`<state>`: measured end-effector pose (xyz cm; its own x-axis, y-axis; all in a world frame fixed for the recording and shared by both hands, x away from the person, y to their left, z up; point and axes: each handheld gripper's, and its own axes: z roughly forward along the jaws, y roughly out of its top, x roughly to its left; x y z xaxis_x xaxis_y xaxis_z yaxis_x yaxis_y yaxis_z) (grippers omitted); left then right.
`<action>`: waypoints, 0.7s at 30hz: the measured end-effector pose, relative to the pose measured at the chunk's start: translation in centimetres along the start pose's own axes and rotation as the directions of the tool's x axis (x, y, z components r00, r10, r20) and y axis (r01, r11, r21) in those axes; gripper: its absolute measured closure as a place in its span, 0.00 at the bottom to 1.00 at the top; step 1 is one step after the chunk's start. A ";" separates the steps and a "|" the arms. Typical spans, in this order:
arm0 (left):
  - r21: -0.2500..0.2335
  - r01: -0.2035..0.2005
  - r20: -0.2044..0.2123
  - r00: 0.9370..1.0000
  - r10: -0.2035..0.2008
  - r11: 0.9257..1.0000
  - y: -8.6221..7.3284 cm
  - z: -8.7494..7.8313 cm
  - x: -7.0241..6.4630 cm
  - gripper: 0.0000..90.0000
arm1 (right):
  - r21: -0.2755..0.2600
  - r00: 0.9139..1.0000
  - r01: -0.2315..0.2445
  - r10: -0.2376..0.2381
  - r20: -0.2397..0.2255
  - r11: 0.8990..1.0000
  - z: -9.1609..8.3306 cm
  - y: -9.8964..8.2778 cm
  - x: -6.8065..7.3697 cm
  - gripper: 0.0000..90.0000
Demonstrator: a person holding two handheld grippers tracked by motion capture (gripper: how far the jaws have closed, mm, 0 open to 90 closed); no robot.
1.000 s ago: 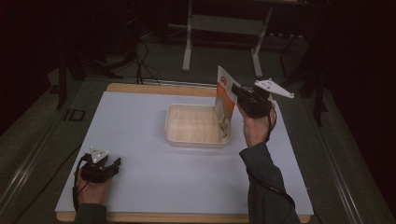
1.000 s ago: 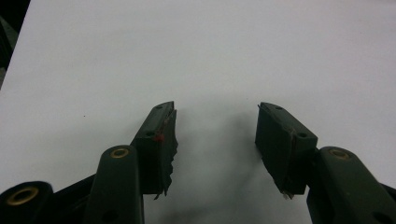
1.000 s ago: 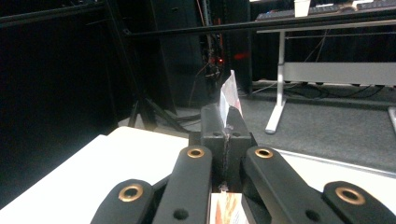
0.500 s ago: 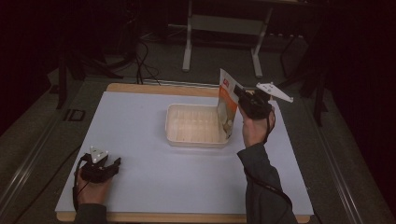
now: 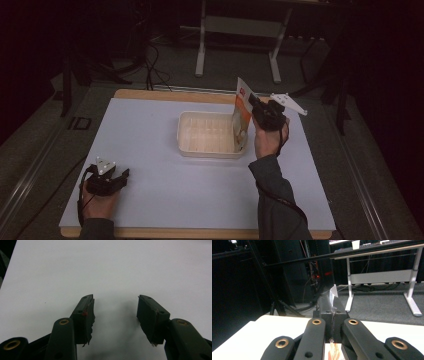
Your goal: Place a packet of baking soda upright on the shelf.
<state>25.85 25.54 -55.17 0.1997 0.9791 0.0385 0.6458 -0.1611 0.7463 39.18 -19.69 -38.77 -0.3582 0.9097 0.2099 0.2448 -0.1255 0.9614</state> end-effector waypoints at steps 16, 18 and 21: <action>-0.001 -0.003 -0.002 1.000 0.003 1.000 0.0 0.0 0.0 0.53 | 0.008 0.999 0.040 -0.040 0.018 0.999 -0.5 -2.1 -0.5 1.00; 0.002 0.000 -0.003 1.000 0.000 1.000 0.0 0.0 -0.1 0.53 | 0.009 0.999 0.032 -0.032 0.018 0.999 -0.8 -2.4 -0.6 1.00; -0.001 0.000 -0.003 1.000 0.000 1.000 0.0 0.0 -0.1 0.53 | 0.012 0.999 0.040 -0.040 0.020 0.999 -1.1 -2.6 -0.6 1.00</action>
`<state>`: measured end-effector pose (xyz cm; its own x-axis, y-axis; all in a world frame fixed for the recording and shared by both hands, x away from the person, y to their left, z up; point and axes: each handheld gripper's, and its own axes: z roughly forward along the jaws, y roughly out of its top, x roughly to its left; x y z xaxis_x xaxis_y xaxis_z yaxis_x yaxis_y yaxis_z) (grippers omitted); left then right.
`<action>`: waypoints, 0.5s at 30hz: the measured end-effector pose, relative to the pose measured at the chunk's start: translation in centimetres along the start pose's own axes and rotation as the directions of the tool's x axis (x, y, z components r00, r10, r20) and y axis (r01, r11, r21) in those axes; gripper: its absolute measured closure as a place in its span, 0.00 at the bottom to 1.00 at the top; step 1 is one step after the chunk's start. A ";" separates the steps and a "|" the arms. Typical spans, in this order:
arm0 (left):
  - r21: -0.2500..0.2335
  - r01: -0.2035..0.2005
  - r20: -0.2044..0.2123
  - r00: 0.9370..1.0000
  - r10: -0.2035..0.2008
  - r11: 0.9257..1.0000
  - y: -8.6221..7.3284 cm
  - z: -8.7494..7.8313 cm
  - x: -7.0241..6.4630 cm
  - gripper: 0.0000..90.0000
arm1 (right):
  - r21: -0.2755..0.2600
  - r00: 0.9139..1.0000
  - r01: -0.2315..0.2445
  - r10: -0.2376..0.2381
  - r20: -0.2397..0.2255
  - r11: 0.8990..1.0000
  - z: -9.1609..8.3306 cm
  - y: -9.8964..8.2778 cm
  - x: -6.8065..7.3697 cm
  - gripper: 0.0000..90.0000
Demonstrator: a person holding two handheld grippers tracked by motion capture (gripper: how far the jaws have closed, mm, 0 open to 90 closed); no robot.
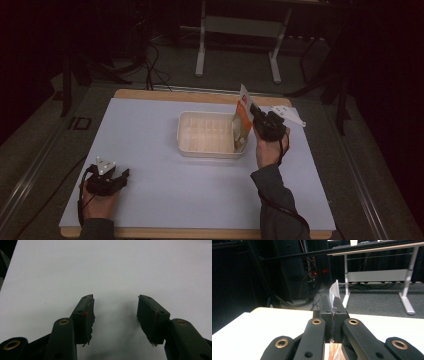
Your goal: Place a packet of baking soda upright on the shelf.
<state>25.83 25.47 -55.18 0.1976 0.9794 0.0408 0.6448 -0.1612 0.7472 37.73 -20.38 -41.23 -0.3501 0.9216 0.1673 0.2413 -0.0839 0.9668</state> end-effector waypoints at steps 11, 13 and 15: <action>0.002 -0.001 -0.002 1.000 0.001 1.000 0.0 0.0 0.0 0.52 | 0.016 1.000 0.001 -0.001 0.001 1.000 -1.2 -0.8 -0.1 1.00; 0.001 -0.003 -0.002 1.000 0.003 1.000 0.0 0.0 0.0 0.52 | 0.021 1.000 -0.003 0.004 -0.003 1.000 -1.4 -0.9 -0.2 1.00; 0.001 -0.003 -0.002 1.000 0.003 1.000 0.0 0.0 0.0 0.52 | 0.023 1.000 -0.005 0.005 -0.002 1.000 -1.6 -1.1 -0.2 1.00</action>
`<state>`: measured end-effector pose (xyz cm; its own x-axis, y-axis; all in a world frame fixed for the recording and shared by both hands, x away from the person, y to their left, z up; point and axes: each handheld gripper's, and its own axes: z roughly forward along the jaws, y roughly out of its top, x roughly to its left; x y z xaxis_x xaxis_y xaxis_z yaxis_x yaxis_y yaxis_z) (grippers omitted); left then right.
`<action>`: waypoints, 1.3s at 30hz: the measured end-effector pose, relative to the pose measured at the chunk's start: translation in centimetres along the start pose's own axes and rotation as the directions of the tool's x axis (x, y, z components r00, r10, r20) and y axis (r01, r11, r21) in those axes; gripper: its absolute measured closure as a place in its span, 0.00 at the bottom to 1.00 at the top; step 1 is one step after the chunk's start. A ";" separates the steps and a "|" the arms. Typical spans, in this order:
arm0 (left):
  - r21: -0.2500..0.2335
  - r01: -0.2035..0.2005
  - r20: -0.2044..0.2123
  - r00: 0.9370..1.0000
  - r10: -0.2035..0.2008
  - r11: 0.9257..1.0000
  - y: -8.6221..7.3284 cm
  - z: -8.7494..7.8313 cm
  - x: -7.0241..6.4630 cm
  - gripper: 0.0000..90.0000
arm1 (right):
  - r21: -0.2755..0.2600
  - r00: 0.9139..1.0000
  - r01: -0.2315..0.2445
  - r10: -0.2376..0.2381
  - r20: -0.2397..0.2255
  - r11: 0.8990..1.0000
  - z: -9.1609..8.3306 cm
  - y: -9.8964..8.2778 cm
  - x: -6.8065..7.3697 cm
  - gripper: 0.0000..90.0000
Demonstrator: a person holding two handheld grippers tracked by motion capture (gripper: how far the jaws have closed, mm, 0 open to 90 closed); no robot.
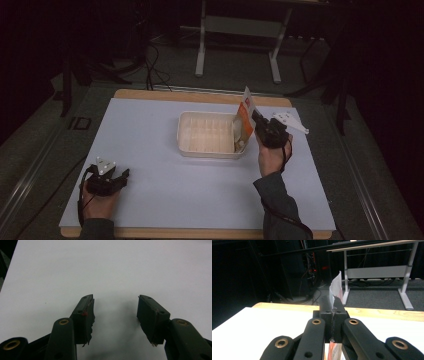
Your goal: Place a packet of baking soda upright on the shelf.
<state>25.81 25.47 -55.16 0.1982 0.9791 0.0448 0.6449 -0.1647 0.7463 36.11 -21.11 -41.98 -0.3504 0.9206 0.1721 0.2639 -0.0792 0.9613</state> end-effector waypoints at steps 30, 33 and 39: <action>0.003 0.001 -0.001 1.000 -0.001 1.000 0.0 0.1 0.0 0.52 | 0.088 1.000 -0.002 0.004 -0.016 0.996 -2.9 -0.6 -1.2 0.76; 0.004 0.002 -0.002 1.000 -0.002 1.000 0.0 0.1 0.0 0.52 | 0.088 1.000 -0.002 0.003 -0.013 0.996 -3.2 -0.7 -1.4 0.74; 0.006 0.002 -0.002 1.000 -0.002 1.000 0.0 0.1 0.0 0.52 | 0.096 1.000 0.001 0.000 -0.011 0.995 -3.6 -0.9 -1.7 0.74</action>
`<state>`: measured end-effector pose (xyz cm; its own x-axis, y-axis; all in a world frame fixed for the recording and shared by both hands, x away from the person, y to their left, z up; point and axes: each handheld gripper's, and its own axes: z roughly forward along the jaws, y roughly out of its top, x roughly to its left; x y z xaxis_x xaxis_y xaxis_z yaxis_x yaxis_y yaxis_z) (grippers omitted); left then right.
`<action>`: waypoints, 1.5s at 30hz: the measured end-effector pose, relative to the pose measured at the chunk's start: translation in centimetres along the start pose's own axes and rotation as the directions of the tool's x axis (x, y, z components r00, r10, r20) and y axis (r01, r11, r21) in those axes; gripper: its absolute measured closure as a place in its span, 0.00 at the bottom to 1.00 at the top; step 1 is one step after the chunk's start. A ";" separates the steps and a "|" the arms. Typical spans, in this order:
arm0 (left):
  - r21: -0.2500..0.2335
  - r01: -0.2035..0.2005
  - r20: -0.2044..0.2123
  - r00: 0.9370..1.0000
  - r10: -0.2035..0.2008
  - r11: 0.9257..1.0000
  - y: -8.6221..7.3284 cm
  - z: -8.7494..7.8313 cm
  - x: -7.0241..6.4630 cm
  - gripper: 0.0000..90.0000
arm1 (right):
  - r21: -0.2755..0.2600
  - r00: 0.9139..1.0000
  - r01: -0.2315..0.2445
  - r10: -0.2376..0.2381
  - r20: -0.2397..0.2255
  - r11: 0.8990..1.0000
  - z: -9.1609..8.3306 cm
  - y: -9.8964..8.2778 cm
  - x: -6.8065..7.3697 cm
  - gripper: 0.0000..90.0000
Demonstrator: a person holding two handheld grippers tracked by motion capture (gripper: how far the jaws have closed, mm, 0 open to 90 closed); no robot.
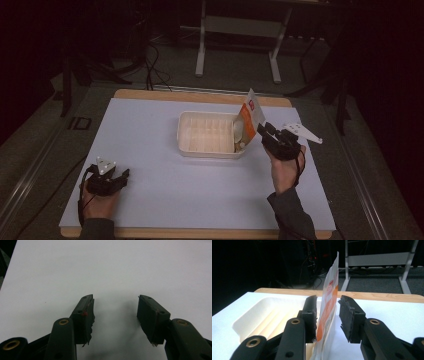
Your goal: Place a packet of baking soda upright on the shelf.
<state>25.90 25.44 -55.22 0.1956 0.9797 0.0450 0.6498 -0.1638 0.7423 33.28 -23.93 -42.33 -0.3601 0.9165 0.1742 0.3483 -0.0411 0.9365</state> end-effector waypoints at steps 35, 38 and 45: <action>-0.053 0.028 -0.003 1.000 -0.028 0.998 0.1 -0.6 0.3 0.52 | 0.136 0.991 -0.091 0.076 0.106 0.987 -3.7 -5.6 -6.2 0.63; -0.055 0.030 -0.004 1.000 -0.030 0.998 0.1 -0.6 0.3 0.52 | 0.157 0.988 -0.100 0.080 0.129 0.983 -3.7 -6.6 -6.9 0.62; -0.054 0.032 -0.009 0.999 -0.032 0.998 0.1 -0.5 0.3 0.52 | 0.212 0.979 -0.148 0.113 0.167 0.966 -3.7 -9.2 -8.6 0.61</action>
<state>25.67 25.82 -54.74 0.1678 0.9854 0.0273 0.6148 -0.1262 0.7785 29.98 -32.90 -51.28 -0.1683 0.9596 0.2256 0.5735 -0.0909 0.8141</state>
